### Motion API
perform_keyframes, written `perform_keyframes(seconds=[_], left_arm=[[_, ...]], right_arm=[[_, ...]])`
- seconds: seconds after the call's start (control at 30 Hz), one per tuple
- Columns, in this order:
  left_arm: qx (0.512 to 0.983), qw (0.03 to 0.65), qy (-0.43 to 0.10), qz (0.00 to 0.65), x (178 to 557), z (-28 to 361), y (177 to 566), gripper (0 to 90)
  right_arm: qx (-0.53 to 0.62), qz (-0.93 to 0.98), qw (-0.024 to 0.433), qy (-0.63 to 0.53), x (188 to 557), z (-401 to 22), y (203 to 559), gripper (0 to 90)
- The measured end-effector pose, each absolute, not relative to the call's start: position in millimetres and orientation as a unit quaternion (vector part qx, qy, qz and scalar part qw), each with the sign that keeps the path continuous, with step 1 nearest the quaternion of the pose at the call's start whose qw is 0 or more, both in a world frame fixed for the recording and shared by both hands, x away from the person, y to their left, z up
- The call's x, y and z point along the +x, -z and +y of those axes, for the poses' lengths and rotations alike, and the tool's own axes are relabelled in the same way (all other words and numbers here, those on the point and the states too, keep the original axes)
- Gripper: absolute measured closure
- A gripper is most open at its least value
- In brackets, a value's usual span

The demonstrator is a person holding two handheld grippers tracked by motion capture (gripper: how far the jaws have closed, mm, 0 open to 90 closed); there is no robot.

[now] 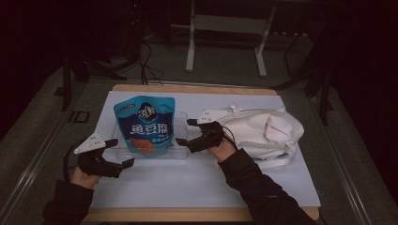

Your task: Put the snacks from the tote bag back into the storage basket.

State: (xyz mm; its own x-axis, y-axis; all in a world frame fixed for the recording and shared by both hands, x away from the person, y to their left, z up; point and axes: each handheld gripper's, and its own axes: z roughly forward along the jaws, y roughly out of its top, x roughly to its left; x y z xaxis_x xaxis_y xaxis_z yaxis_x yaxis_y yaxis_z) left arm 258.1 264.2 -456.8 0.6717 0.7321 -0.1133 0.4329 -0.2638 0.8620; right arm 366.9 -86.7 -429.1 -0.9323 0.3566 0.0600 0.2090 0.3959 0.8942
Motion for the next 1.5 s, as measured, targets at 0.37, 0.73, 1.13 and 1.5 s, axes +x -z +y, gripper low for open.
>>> perform_keyframes(seconds=[0.37, 0.73, 1.13, 1.5], left_arm=[[0.782, 0.493, -0.129, 0.359, 235.1, 244.4, 457.5, 1.1], [0.799, 0.501, -0.111, 0.314, 231.8, 209.1, 447.5, 1.2], [0.817, 0.501, -0.072, 0.275, 243.5, 173.8, 451.2, 1.2], [0.824, 0.51, -0.04, 0.243, 261.3, 137.9, 454.8, 1.2]], right_arm=[[0.18, 0.833, 0.082, -0.517, 354.6, -117.2, 433.1, 15.1], [0.199, 0.819, 0.098, -0.529, 340.9, -154.0, 433.0, 15.1], [0.219, 0.813, 0.115, -0.528, 322.8, -190.0, 434.4, 15.1], [0.235, 0.802, 0.135, -0.533, 305.1, -224.0, 431.0, 15.3]])
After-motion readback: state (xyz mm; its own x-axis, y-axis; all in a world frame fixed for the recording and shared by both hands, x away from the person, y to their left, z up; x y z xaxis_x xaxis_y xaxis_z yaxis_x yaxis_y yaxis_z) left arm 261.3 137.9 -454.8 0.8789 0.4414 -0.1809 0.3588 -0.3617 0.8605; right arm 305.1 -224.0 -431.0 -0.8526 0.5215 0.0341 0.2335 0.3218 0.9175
